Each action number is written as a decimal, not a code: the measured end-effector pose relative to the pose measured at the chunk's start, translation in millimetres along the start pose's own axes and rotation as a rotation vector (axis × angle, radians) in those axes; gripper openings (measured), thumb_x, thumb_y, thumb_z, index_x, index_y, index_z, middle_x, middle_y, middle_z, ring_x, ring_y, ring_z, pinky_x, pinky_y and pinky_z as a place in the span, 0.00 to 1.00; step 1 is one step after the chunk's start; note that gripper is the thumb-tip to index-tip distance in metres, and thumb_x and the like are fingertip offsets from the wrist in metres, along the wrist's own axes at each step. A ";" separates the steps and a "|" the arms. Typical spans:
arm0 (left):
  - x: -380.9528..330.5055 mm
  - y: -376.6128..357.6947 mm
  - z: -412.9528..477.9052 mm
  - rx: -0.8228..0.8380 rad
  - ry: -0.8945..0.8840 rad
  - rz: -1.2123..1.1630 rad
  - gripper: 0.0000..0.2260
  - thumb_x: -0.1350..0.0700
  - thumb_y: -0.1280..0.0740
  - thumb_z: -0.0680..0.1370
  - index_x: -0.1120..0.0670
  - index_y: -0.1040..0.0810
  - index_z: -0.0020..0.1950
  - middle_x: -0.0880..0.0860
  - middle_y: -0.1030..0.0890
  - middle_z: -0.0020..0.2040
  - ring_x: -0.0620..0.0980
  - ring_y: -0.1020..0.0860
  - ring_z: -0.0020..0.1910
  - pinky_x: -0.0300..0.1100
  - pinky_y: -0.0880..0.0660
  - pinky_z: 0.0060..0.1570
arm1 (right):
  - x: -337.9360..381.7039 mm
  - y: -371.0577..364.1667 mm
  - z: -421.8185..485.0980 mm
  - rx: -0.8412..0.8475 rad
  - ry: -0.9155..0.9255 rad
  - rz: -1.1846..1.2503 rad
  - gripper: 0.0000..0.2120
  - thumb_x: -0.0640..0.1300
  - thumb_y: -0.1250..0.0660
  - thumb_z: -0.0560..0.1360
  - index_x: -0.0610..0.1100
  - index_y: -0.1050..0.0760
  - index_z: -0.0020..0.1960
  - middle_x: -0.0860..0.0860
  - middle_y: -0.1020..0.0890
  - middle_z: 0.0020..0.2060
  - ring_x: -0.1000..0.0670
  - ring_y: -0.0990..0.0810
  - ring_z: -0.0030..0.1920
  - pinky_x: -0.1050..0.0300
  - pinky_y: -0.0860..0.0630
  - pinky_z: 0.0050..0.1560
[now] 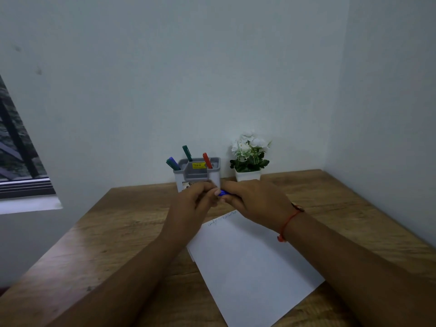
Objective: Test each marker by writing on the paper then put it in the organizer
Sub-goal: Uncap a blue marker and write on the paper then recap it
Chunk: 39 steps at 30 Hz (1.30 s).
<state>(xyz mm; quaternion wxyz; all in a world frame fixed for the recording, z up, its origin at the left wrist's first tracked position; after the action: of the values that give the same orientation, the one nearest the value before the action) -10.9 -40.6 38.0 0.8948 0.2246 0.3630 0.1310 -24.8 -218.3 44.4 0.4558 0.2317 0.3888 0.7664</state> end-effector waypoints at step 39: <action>31.1 -29.1 -0.4 0.475 -0.063 0.302 0.10 0.56 0.33 0.78 0.50 0.21 0.58 0.46 0.19 0.54 0.41 0.24 0.49 0.23 0.31 0.45 | -34.7 -22.9 -17.8 -0.022 -0.965 1.035 0.15 0.51 0.33 0.81 0.40 0.17 0.45 0.39 0.13 0.44 0.51 0.16 0.36 0.61 0.20 0.31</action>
<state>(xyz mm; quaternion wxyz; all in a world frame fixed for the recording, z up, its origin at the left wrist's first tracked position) 12.7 -53.2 4.9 0.7984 0.4833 0.3178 0.1670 -9.0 -249.2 15.4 0.1568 0.6961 -0.0243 0.7002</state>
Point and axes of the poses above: each hand's wrist, its own z-axis towards the middle knuckle, its own y-axis out of the back of the hand, x = y × z, the point moved 2 cm from there along z, towards the middle knuckle
